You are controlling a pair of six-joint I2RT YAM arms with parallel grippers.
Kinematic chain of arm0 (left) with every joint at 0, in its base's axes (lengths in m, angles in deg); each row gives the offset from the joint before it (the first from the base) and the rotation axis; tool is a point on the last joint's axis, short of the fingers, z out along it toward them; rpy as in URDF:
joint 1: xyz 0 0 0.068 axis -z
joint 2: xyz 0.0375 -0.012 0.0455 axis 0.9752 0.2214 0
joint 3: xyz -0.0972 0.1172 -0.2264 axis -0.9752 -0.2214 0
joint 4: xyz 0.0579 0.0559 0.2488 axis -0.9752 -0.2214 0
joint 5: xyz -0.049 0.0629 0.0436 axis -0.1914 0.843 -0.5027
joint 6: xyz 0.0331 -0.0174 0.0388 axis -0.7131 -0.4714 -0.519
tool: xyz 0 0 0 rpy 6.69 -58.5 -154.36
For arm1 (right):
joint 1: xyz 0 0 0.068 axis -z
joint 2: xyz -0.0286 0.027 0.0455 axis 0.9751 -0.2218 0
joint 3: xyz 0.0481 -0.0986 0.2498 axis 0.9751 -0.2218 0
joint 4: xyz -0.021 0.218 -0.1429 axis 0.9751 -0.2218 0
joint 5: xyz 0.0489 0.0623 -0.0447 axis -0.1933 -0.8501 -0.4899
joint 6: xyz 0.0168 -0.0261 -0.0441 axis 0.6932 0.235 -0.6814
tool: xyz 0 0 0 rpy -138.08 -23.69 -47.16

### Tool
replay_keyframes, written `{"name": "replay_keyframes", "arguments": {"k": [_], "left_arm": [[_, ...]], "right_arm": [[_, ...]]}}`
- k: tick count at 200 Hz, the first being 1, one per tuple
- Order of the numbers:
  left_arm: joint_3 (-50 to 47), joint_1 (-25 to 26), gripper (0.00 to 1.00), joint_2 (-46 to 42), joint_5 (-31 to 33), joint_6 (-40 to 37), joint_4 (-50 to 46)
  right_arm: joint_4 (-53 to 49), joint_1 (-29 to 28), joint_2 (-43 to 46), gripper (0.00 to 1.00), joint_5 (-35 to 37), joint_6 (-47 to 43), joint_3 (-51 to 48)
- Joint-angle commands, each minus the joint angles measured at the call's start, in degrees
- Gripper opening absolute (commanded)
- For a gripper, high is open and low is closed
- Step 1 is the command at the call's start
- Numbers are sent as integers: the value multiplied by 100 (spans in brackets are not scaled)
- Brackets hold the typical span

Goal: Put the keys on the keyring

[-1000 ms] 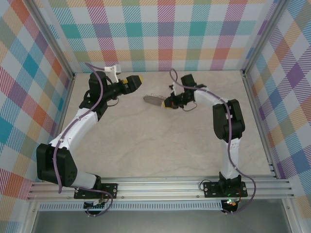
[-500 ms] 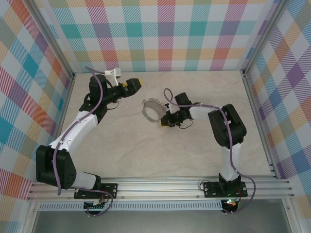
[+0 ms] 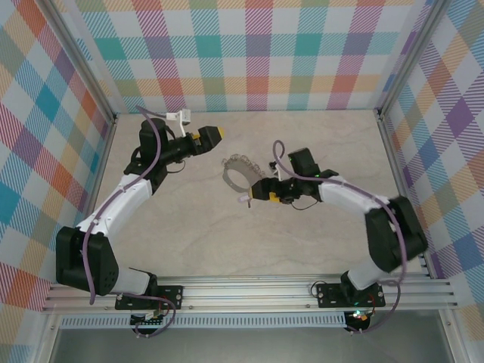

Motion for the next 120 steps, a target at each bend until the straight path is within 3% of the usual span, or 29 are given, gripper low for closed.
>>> {"name": "replay_keyframes", "arguments": {"k": [1,28,67,97,120], "left_arm": [[-139,-27,100,-474,-122,-274,-152],[-355,-22,100,-1091,403,-673,-629],[-1192,-15,100,-2339,2846,-1637,-736],[-1887,-16,100,-2974,4470,-2351,-553],[-2266,-106,100,-3000,5175,-2649,-495]], "right_arm": [[-545,224,722,100,254,-140,-21],[-1059,490,1517,100,1111,-259,192],[-1122,729,2239,100,3551,-418,312],[242,792,2508,100,5842,-635,-509],[1451,1018,2390,100,6355,-929,-1177]]}}
